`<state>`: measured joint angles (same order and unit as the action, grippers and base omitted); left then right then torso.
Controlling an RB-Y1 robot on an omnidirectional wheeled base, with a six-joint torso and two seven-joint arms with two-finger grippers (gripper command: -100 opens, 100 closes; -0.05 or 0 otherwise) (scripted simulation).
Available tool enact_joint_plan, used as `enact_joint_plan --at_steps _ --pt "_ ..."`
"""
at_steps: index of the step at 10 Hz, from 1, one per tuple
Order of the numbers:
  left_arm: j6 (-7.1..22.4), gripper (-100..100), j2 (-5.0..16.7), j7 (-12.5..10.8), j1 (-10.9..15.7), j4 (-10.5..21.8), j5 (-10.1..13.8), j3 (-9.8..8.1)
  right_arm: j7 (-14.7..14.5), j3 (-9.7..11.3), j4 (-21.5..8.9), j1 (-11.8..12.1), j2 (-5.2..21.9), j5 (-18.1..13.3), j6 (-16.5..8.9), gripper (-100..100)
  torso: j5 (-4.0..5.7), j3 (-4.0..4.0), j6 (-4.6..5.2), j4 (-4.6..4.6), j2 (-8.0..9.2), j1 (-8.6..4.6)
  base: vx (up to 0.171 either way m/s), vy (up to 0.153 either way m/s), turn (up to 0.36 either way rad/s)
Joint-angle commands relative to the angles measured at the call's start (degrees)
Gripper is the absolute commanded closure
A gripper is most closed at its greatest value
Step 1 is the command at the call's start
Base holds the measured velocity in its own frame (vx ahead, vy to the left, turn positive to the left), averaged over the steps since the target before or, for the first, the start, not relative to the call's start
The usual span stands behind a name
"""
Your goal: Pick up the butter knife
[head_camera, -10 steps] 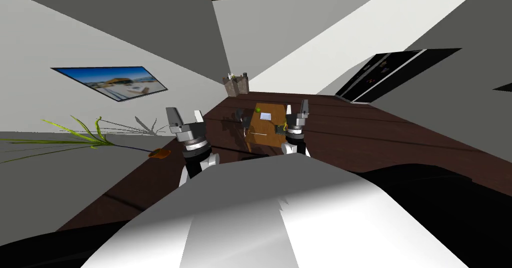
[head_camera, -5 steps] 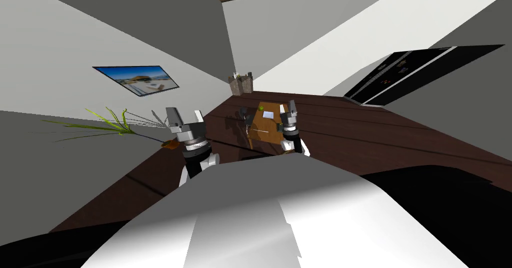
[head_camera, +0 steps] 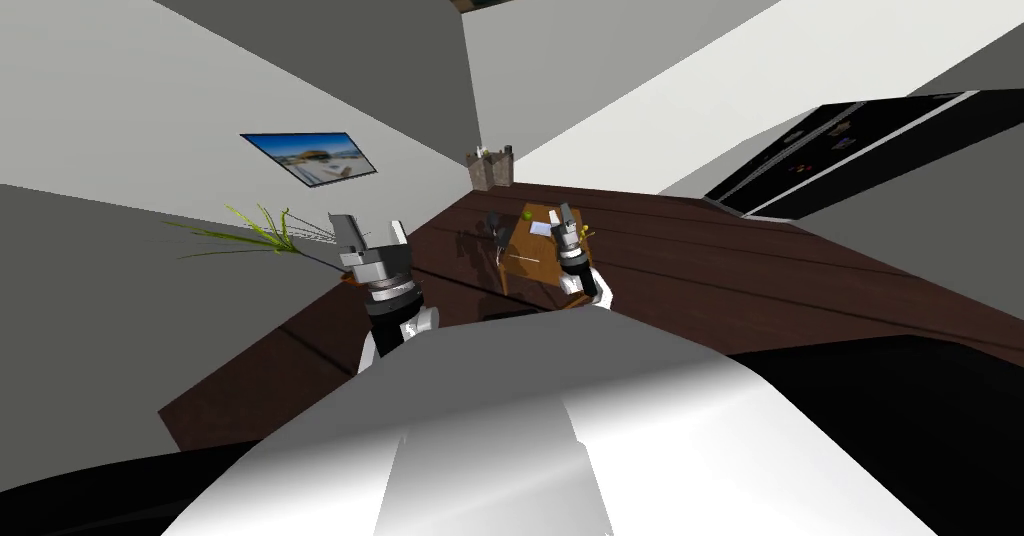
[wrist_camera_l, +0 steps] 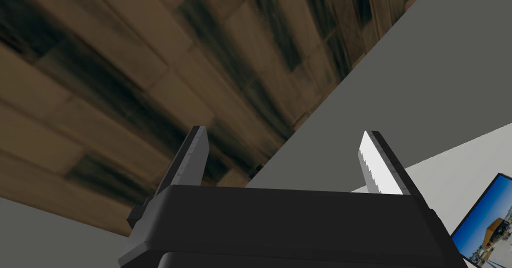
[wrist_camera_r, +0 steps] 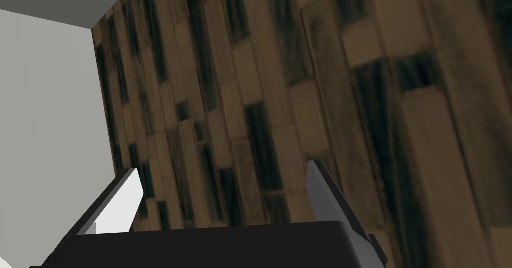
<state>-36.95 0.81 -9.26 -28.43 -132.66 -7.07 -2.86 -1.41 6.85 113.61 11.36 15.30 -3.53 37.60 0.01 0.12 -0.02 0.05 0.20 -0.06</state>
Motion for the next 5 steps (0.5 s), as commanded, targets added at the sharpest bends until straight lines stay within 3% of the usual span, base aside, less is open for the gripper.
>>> enact_joint_plan --at_steps 1,2,3,4,5 --pt "0.0 0 0.0 0.0 0.0 0.0 0.0 0.0 -0.98 0.91 -2.86 -2.86 2.28 -1.25 0.4 -100 0.0 0.0 0.0 0.0 0.0 0.0 -0.085 -0.01 0.268" --pt "0.0 0 0.0 0.0 0.0 0.0 0.0 0.0 -0.98 0.91 -4.12 -3.15 2.28 -1.25 0.4 -100 0.0 0.03 -0.01 0.01 0.06 -0.02 -0.066 -0.014 0.084" --pt "0.0 0 0.0 0.0 -0.01 0.0 0.0 -0.01 -1.68 1.69 -5.73 -5.34 3.66 -2.23 0.68 -100 0.01 0.02 0.04 0.01 0.03 -0.04 -0.061 0.004 0.169" --pt "0.0 0 0.0 0.0 0.0 0.0 0.0 0.0 -1.68 1.69 -7.04 -5.41 3.66 -2.23 0.68 -100 0.0 0.01 0.0 0.0 0.0 0.01 -0.043 0.007 0.08" --pt "0.0 0 0.0 0.0 -0.01 0.0 0.0 0.0 -2.39 2.54 -8.79 -7.65 5.01 -3.26 0.93 -100 0.0 -0.03 0.04 -0.01 -0.05 0.02 -0.048 0.001 0.178"
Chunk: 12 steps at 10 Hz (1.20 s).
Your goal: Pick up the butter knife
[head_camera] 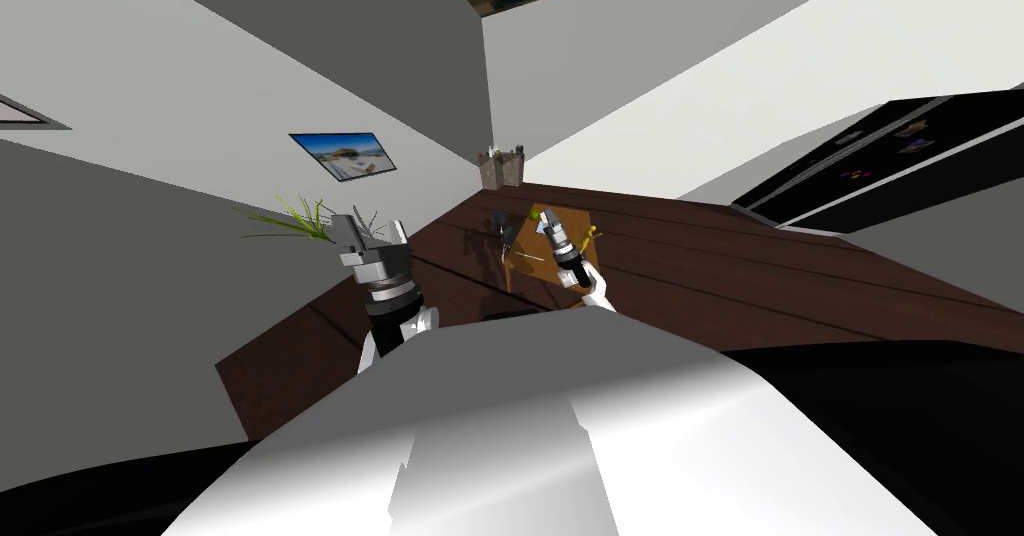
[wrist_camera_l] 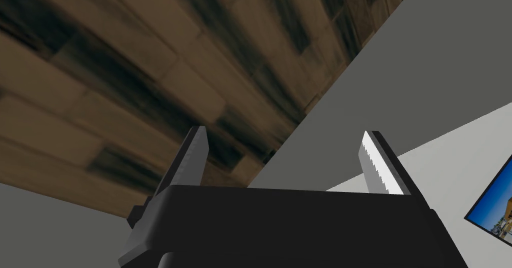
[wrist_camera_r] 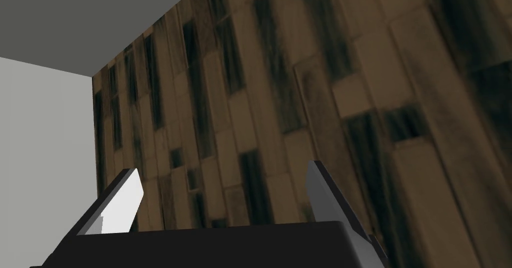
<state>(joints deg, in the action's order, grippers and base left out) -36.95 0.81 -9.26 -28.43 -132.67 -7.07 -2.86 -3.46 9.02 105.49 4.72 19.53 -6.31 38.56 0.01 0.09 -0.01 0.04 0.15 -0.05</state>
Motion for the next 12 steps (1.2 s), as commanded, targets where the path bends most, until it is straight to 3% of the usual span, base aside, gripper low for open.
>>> enact_joint_plan --at_steps 1,2,3,4,5,6,7,8,9,10,12 --pt "0.0 0 0.0 0.0 0.0 0.0 0.0 0.0 -0.33 0.37 -1.96 -1.02 0.78 -0.48 -0.03 -100 0.0 0.0 0.0 0.0 0.0 0.0 -0.043 -0.007 0.096" --pt "0.0 0 0.0 0.0 -0.01 0.0 0.0 0.0 -1.04 1.29 -3.93 -3.22 2.12 -1.56 0.19 -100 0.01 0.0 0.05 0.0 0.0 -0.03 -0.051 0.003 0.16" --pt "0.0 0 0.0 0.0 0.0 0.0 0.0 0.0 -1.04 1.29 -5.11 -3.22 2.12 -1.56 0.19 -100 0.0 0.0 0.01 0.0 0.01 -0.01 -0.042 0.001 0.096" --pt "0.0 0 0.0 0.0 -0.01 0.0 0.0 0.0 -1.73 2.29 -7.07 -5.36 3.45 -2.7 0.38 -100 0.0 0.0 0.04 0.0 -0.01 -0.01 -0.042 0.006 0.179" --pt "0.0 0 0.0 0.0 0.0 0.0 0.0 0.0 -1.73 2.29 -8.34 -5.36 3.45 -2.7 0.38 -100 0.0 -0.01 0.01 0.0 -0.02 0.01 -0.03 -0.001 0.11" --pt "0.0 0 0.0 0.0 -0.01 0.0 0.0 0.0 -2.39 3.36 -10.3 -7.41 4.78 -3.87 0.54 -100 0.01 -0.03 0.05 -0.01 -0.05 -0.02 -0.031 -0.006 0.156" --pt "0.0 0 0.0 0.0 -0.01 0.0 0.0 0.0 -2.39 3.36 -11.62 -7.41 4.78 -3.87 0.54 -100 0.01 -0.03 0.02 -0.01 -0.06 -0.04 -0.027 -0.008 0.121" --pt "0.0 0 0.0 0.0 -0.01 0.0 0.0 -0.01 -3.04 4.51 -13.11 -9.35 6.14 -5.1 0.66 -100 0.01 -0.04 0.05 -0.01 -0.07 -0.05 -0.027 0.001 0.245" --pt "0.0 0 0.0 0.0 0.0 0.0 0.0 0.0 -3.04 4.51 -14.74 -9.35 6.14 -5.1 0.66 -100 0.01 -0.04 0.01 -0.02 -0.08 -0.02 -0.018 -0.005 0.088" --pt "0.0 0 0.0 0.0 -0.02 0.0 0.0 -0.01 -3.65 5.73 -16.26 -11.14 7.51 -6.36 0.75 -100 0.01 -0.05 0.07 -0.02 -0.1 -0.04 -0.021 -0.002 0.169" --pt "0.0 0 0.0 0.0 -0.01 0.0 0.0 -0.01 -3.65 5.73 -18.3 -11.14 7.51 -6.36 0.75 -100 0.01 -0.06 0.07 -0.03 -0.11 -0.05 -0.011 -0.005 0.047"
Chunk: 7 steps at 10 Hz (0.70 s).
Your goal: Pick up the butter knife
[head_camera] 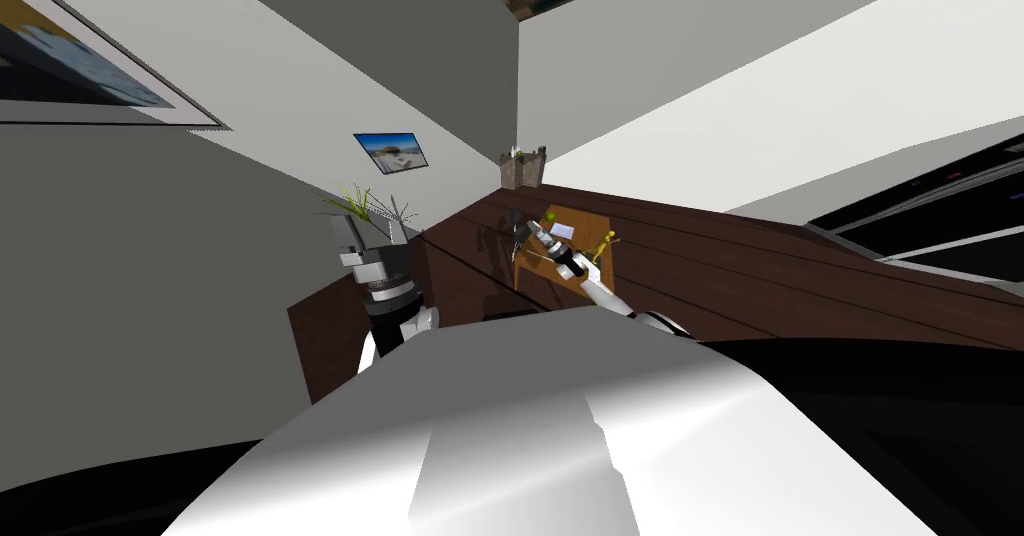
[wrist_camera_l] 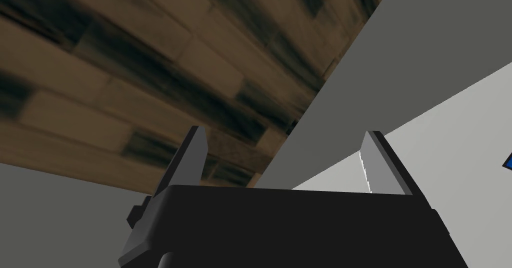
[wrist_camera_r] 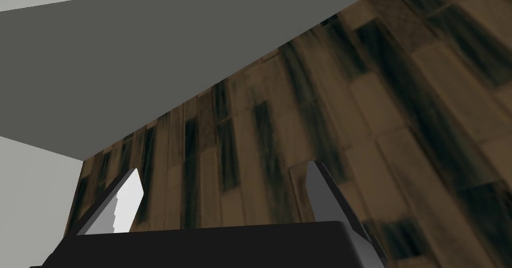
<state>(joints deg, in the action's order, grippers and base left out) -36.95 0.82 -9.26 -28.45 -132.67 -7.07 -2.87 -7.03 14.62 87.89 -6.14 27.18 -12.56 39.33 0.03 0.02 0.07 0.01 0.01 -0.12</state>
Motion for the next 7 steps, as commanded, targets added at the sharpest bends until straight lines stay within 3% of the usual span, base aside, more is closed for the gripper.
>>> enact_joint_plan --at_steps 1,3,6,7 --pt "0.0 0 0.0 0.0 0.0 0.0 0.0 0.0 -0.65 1.43 -2.86 -1.93 1.23 -1.41 0.02 -100 0.0 0.0 0.0 0.0 0.0 0.0 -0.011 0.001 0.183" --pt "0.0 0 0.0 0.0 0.0 0.0 0.0 0.0 -0.65 1.43 -4.06 -1.93 1.23 -1.41 0.02 -100 0.0 0.0 -0.01 0.0 0.0 0.01 -0.006 -0.006 0.063" --pt "0.0 0 0.0 0.0 0.0 0.0 0.0 0.0 -1.67 4.21 -9.8 -4.76 3.97 -4.08 -0.02 -100 0.0 -0.01 -0.01 -0.01 -0.02 0.01 -0.005 -0.005 0.167" --pt "0.0 0 0.0 0.0 0.01 0.0 0.0 0.0 -1.67 4.21 -10.75 -4.76 3.97 -4.08 -0.02 -100 0.0 -0.02 -0.04 -0.01 -0.03 0.0 -0.001 -0.011 0.099"
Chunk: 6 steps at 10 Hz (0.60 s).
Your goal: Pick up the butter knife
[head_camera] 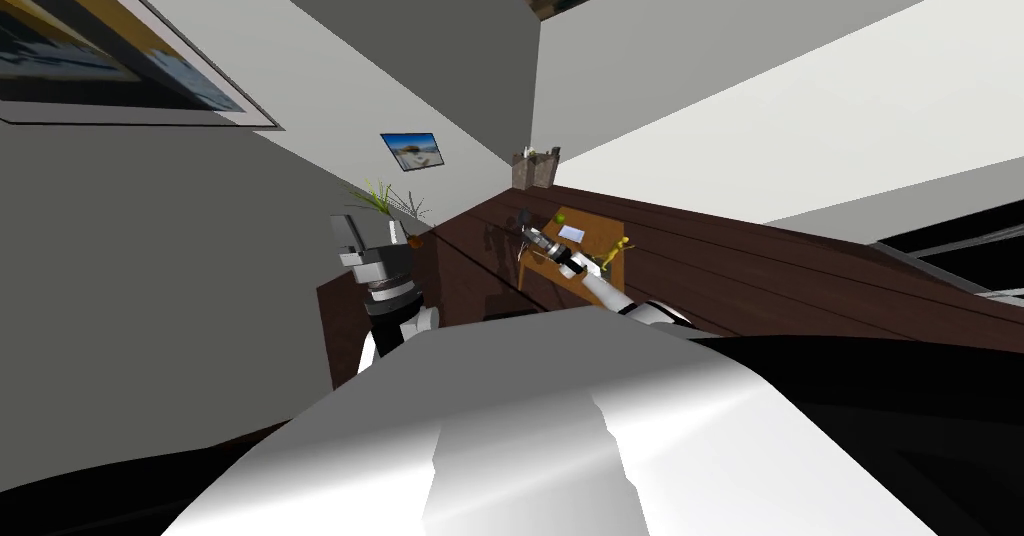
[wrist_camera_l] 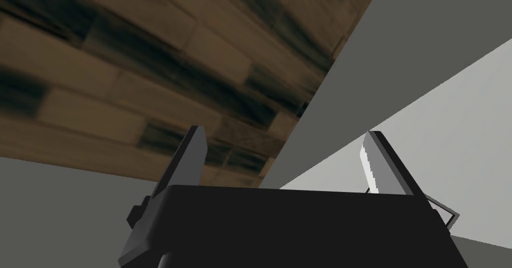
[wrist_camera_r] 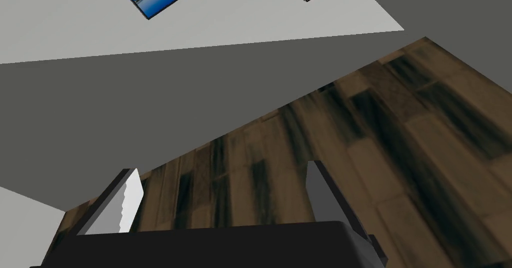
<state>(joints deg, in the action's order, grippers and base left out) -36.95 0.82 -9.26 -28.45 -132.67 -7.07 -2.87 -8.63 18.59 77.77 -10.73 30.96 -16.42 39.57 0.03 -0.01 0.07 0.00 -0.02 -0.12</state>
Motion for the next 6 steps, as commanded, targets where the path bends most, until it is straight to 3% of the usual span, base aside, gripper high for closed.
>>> enact_joint_plan --at_steps 1,6 --pt "0.0 0 0.0 0.0 0.0 0.0 0.0 0.0 -0.52 1.7 -2.86 -1.35 1.52 -1.58 -0.35 -100 0.0 0.0 0.0 0.0 0.0 0.0 0.002 -0.009 0.178" --pt "0.0 0 0.0 0.0 0.0 0.0 0.0 0.0 -1.26 4.73 -10.23 -3.21 4.05 -4.31 -0.66 -100 0.0 -0.04 -0.02 -0.01 -0.06 -0.02 0.011 -0.014 0.146"
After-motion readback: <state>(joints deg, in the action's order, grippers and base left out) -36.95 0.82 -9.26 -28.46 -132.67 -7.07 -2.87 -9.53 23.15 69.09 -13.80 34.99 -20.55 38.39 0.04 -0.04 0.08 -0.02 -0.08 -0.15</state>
